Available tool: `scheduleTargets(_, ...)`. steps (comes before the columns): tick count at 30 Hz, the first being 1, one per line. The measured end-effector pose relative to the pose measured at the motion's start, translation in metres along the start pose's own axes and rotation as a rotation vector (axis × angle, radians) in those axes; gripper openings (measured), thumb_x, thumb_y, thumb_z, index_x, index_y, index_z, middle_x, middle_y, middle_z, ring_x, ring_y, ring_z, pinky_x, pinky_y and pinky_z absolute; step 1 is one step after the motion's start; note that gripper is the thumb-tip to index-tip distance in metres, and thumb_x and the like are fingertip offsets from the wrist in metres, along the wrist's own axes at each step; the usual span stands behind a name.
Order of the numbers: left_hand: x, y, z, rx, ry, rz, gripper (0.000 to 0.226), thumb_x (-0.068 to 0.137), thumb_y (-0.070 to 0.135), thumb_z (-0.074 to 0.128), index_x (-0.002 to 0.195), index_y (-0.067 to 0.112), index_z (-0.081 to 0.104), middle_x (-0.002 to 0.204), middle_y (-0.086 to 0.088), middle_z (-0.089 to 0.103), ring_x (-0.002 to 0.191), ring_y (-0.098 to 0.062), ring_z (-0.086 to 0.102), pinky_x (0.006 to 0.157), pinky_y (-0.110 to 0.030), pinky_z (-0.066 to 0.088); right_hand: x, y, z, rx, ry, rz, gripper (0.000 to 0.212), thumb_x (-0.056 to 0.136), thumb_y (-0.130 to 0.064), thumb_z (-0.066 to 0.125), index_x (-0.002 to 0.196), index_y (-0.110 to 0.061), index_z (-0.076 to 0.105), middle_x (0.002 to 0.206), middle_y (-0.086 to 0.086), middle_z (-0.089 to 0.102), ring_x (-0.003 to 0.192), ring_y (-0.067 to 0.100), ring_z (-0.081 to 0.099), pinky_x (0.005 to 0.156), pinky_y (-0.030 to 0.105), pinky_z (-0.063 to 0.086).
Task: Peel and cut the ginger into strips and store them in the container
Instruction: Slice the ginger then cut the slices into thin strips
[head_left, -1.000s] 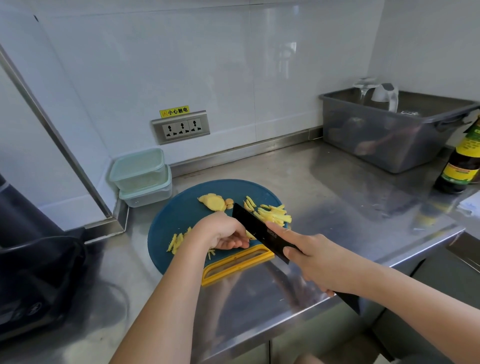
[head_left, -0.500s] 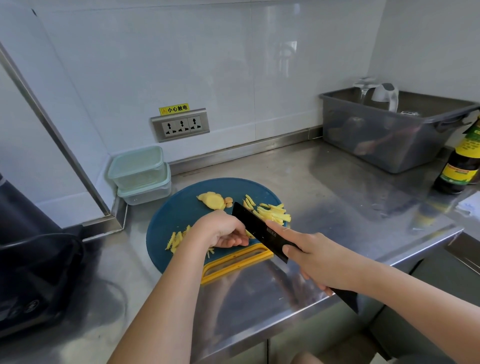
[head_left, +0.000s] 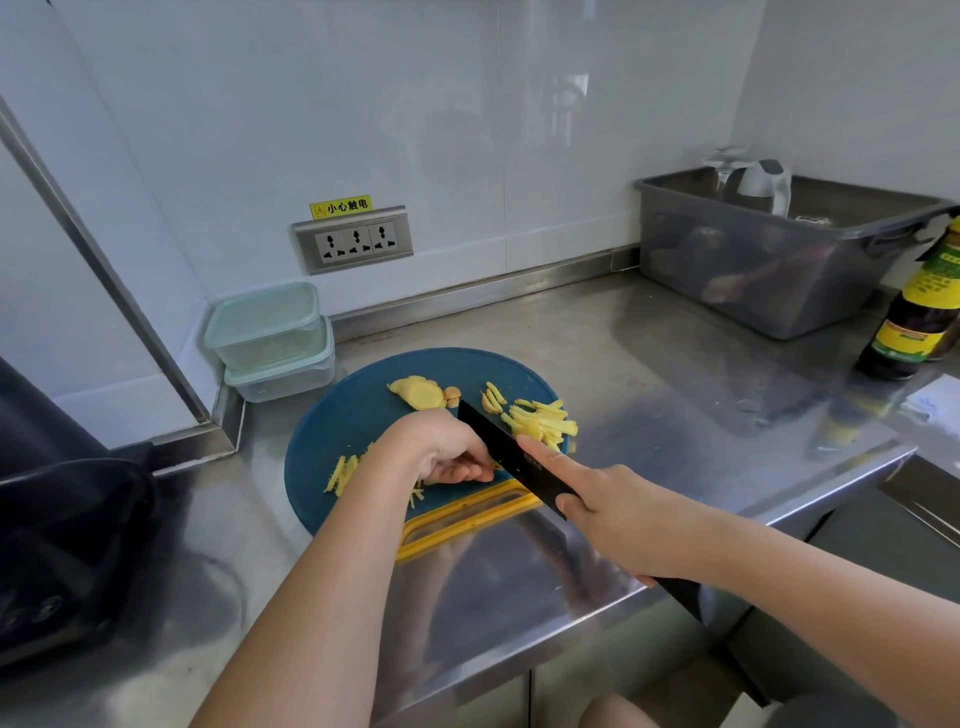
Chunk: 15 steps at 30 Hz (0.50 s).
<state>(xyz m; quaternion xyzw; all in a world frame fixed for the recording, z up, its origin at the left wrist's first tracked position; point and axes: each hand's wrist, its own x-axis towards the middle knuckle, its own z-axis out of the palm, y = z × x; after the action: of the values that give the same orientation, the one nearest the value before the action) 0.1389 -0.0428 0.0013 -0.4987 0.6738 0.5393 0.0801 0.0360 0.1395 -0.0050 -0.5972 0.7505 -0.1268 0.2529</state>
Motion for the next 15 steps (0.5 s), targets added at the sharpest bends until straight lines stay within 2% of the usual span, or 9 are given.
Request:
scheduleTargets(4,0.0041,-0.0019,-0.0015,0.008,0.002,0.011,0.008,0.089,0.005,0.061,0.082,0.002,0.064,0.054,-0.004,0.066,0.036,-0.004,0.052,0.040,-0.011,0.043,0.0030,-0.0038,-0.0032,-0.009,-0.035,0.010,0.063,0.106,-0.022,0.028,0.148,-0.051,-0.009,0.088,0.008,0.057,0.060,0.010,0.051,0.057,0.020,0.048)
scheduleTargets(7,0.0062,-0.0028,-0.0028,-0.005,-0.024,0.007,0.006,0.088,0.004,0.062,0.084,0.001,0.064,0.057,-0.006,0.067,0.037,-0.005,0.053,0.040,-0.011,0.045,0.0039,-0.0032,-0.0041,-0.005,-0.031,0.029,0.063,0.106,-0.022,0.028,0.148,-0.051,-0.009,0.096,0.012,0.059,0.065,0.014,0.055,0.065,0.027,0.053)
scheduleTargets(10,0.0086,-0.0041,-0.0050,-0.021,-0.038,0.007,0.005,0.088,0.004,0.062,0.086,0.001,0.065,0.060,-0.007,0.068,0.039,-0.005,0.054,0.040,-0.011,0.045,0.0059,-0.0037,-0.0013,-0.010,-0.022,0.037,0.063,0.106,-0.023,0.028,0.148,-0.052,-0.009,0.091,0.009,0.057,0.067,0.015,0.056,0.072,0.032,0.055)
scheduleTargets(15,0.0098,-0.0026,-0.0053,-0.024,-0.068,-0.005,0.004,0.088,0.003,0.061,0.087,0.000,0.064,0.060,-0.008,0.069,0.038,-0.006,0.055,0.039,-0.012,0.045,0.0062,-0.0066,-0.0053,-0.003,-0.042,0.065,0.064,0.105,-0.020,0.027,0.148,-0.052,-0.009,0.094,0.011,0.056,0.070,0.021,0.061,0.067,0.030,0.056)
